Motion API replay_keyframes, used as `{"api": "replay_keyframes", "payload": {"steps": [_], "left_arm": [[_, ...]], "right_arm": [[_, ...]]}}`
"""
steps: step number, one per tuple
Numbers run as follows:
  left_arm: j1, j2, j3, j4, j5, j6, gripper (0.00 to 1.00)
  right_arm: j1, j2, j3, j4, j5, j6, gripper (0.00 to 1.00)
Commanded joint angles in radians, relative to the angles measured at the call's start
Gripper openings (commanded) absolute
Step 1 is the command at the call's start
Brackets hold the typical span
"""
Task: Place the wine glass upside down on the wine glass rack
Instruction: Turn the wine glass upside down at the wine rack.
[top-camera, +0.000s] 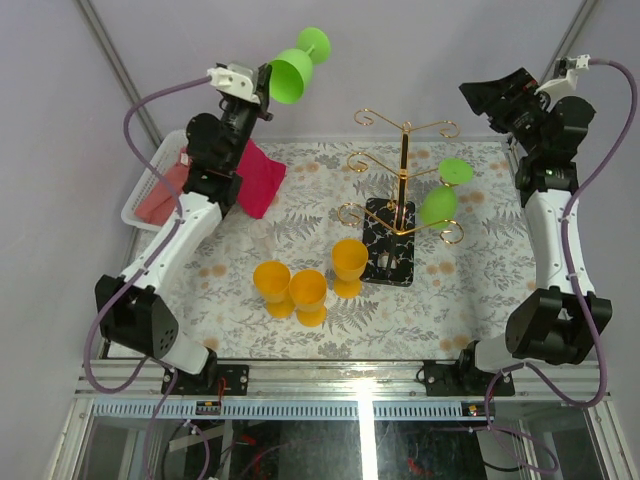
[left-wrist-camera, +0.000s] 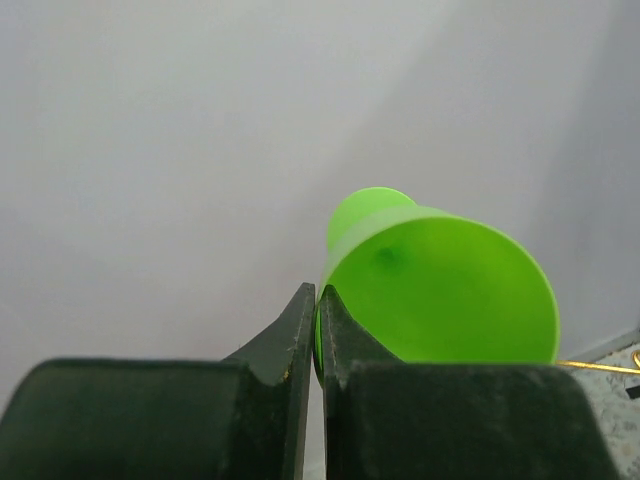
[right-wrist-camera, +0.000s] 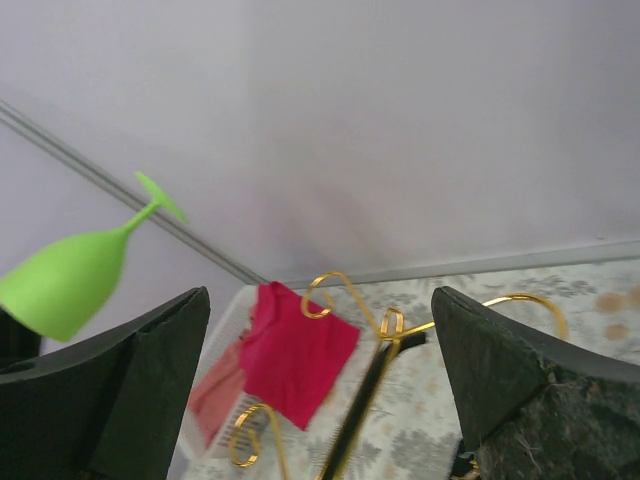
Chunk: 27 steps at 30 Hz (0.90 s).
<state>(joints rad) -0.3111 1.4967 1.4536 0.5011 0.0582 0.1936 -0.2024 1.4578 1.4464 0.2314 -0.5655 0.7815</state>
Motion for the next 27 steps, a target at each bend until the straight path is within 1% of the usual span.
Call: {"api": "replay_keyframes", "payload": {"steps": [1,4,7,11,14,18,23,27], "left_arm": [[-0.07,0.065,-0.076,0.385,-0.097,0.077,0.0],[-0.123,0.109,-0.095,0.499,-0.191,0.124,0.0],[-0.191,0.16,-0.087,0.6,-0.314,0.174,0.0],[-0.262,0.212,-0.083,0.694,-0.4,0.243,0.0],[-0.301,0.224,-0.093,0.743,-0.428,0.263,0.0],[-0.321,0.213,-0.128,0.78,-0.445,0.24,0.0],[-0.332,0.199,-0.213,0.846,-0.446,0.187,0.0],[-0.358,0.207,-0.247,0.895,-0.471,0.198,0.0]], "right_arm": [[0.067,0.015,0.051,0.136,0.051,0.198,1.0],[0.141,0.033,0.078,0.17,0.096,0.243,0.99],[0.204,0.065,0.1,0.222,0.137,0.278,0.99],[0.269,0.142,0.157,0.269,0.14,0.331,0.99],[0.309,0.192,0.2,0.257,0.141,0.346,0.97],[0.351,0.235,0.23,0.26,0.159,0.356,0.95],[0.378,0.29,0.279,0.269,0.132,0.389,0.85],[0.397,0.322,0.304,0.285,0.118,0.426,0.84]]}}
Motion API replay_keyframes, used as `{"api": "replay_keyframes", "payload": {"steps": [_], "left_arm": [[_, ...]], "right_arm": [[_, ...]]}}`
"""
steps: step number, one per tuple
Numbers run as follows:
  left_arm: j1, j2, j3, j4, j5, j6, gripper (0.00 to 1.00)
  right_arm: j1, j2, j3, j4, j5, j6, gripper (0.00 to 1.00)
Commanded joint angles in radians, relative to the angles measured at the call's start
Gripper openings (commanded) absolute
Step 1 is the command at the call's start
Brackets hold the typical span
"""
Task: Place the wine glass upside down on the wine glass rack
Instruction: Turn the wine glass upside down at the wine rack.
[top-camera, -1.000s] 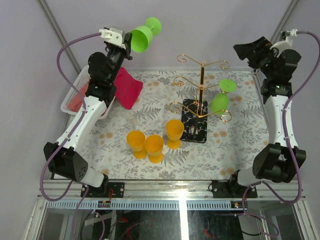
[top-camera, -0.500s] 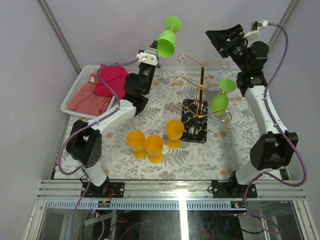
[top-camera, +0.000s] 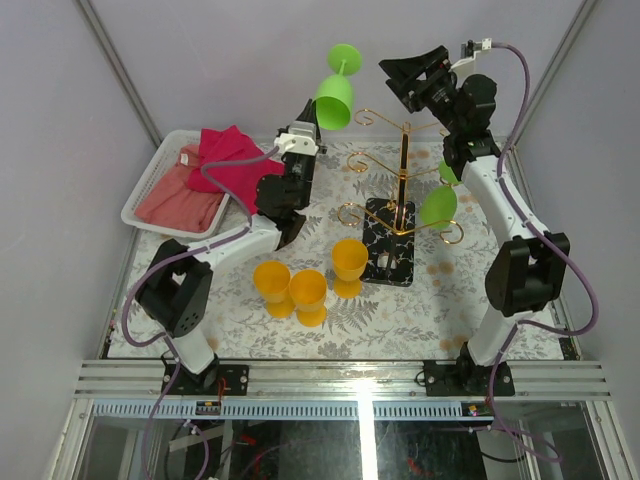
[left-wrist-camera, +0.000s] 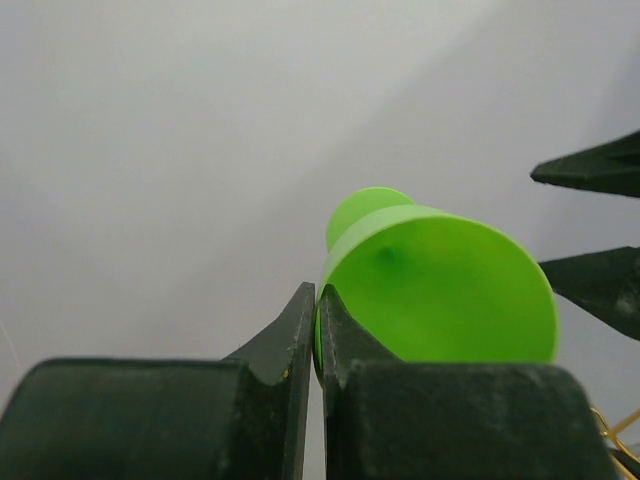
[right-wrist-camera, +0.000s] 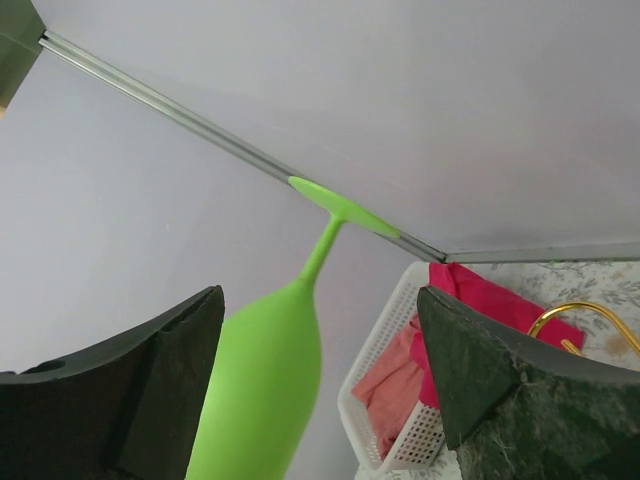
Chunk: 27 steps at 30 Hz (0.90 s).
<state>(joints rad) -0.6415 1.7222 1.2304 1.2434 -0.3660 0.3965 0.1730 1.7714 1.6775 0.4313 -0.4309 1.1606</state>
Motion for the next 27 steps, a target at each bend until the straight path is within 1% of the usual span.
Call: {"api": "replay_keyframes", "payload": {"steps": [1,5,11,18,27], "left_arm": [[-0.033,-0.015,-0.025,0.159,-0.05,0.0,0.0],[-0.052,-0.009,-0.026,0.176,-0.055,0.006,0.0],[-0.063,-0.002,-0.023,0.189,-0.044,0.013,0.0],[-0.066,0.032,0.002,0.213,-0.05,0.046,0.0],[-0.073,0.044,0.013,0.224,-0.038,0.038,0.0]], "right_arm": [[0.024,0.017,0.08,0.091,-0.021,0.056,0.84],[0.034,0.058,0.132,0.064,-0.057,0.094,0.83],[0.046,0.079,0.183,-0.009,-0.084,0.079,0.82],[0.057,0.089,0.198,-0.018,-0.125,0.102,0.77],[0.077,0.115,0.216,-0.014,-0.143,0.128,0.71]]}}
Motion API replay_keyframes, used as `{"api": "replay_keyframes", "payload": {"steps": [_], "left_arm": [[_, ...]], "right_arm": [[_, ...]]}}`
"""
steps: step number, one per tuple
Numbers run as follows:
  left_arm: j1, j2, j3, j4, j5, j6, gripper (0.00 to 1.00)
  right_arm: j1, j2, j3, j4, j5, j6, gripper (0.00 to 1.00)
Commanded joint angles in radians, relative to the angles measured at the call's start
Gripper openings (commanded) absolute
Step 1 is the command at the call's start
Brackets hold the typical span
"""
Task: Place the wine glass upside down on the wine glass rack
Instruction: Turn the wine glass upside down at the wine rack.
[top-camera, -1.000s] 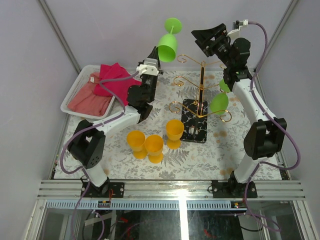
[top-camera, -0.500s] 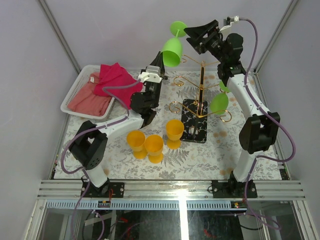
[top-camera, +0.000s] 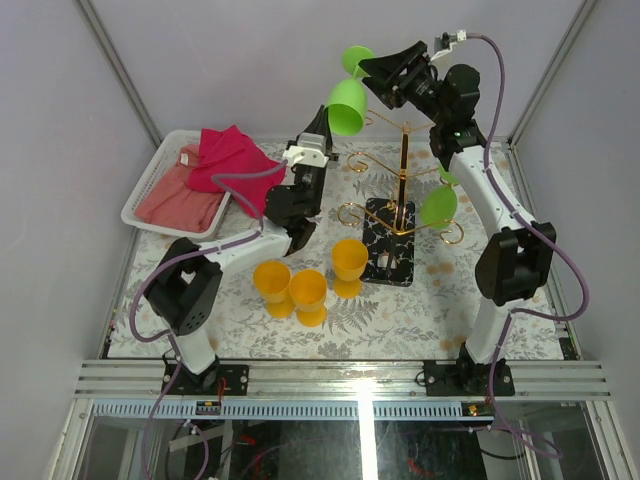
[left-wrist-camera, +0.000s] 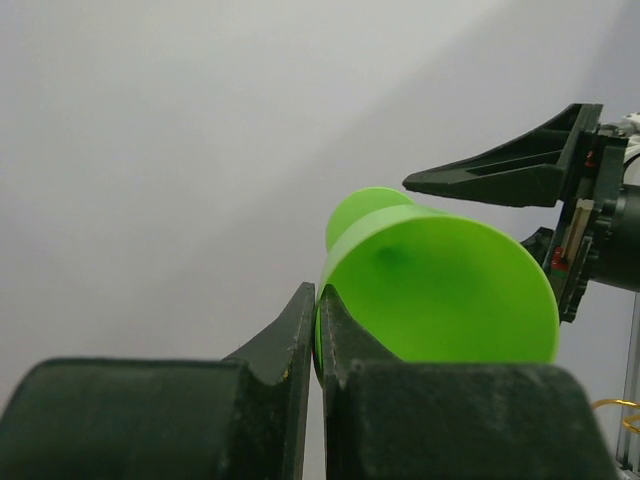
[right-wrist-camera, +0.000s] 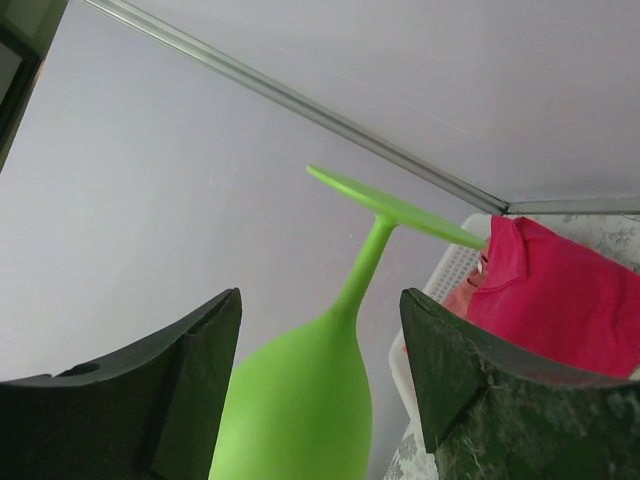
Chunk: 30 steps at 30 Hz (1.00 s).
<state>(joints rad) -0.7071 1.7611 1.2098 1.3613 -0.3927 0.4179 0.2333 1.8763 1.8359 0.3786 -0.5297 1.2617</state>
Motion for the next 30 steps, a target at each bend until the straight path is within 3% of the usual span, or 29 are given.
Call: {"api": "replay_keyframes", "payload": {"steps": [1,18,30], "left_arm": [[-0.006,0.006,0.034,0.109,-0.014,0.019,0.0],[-0.014,0.039,0.064,0.115,-0.005,0.02,0.0],[-0.019,0.073,0.103,0.119,-0.02,0.052,0.0]], "right_arm": [[0.019,0.013,0.06,0.04,-0.047,0.027,0.7],[0.032,0.037,0.088,0.05,-0.095,0.057,0.54],[0.037,0.058,0.121,0.057,-0.126,0.076,0.37]]}}
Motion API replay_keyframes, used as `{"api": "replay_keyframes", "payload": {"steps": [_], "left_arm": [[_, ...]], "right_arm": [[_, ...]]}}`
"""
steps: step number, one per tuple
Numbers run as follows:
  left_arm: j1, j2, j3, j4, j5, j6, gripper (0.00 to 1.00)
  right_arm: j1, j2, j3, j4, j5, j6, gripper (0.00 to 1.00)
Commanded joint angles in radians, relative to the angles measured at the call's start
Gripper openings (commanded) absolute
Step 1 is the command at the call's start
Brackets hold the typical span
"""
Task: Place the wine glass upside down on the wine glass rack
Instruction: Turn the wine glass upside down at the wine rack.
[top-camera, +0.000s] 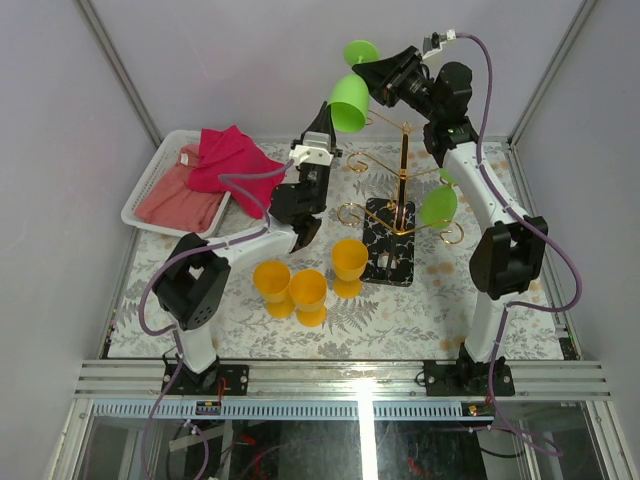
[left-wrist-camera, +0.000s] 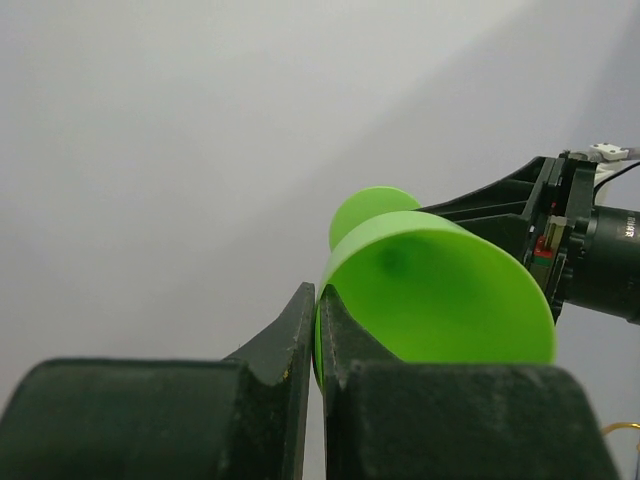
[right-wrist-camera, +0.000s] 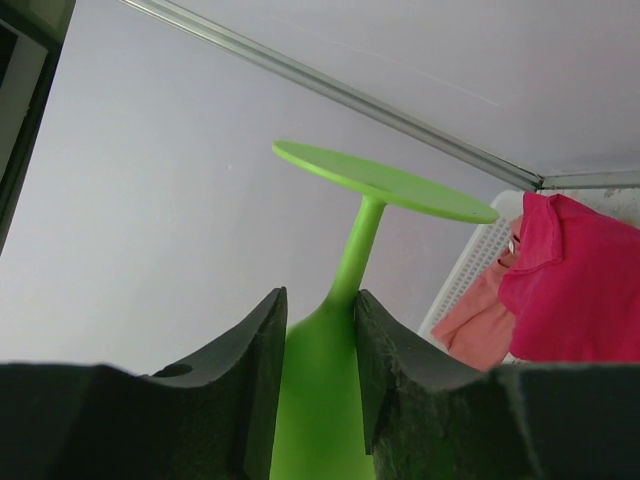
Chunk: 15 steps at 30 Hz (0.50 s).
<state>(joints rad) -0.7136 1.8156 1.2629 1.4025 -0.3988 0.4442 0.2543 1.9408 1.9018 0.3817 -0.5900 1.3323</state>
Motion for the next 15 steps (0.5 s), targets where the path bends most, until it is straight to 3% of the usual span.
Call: {"api": "replay_keyframes", "payload": {"steps": [1,9,15], "left_arm": [[-0.015,0.022,0.053,0.076,-0.016,0.028,0.0],[-0.022,0.023,0.053,0.072,-0.01,0.044,0.0],[-0.027,-0.025,-0.024,0.078,-0.011,0.061,0.06]], "right_arm": [[0.016,-0.005,0.056,0.055,-0.067,0.005,0.35],[0.016,0.003,0.079,0.048,-0.051,-0.02,0.08],[0.014,0.055,0.247,-0.091,-0.02,-0.186,0.01]]}}
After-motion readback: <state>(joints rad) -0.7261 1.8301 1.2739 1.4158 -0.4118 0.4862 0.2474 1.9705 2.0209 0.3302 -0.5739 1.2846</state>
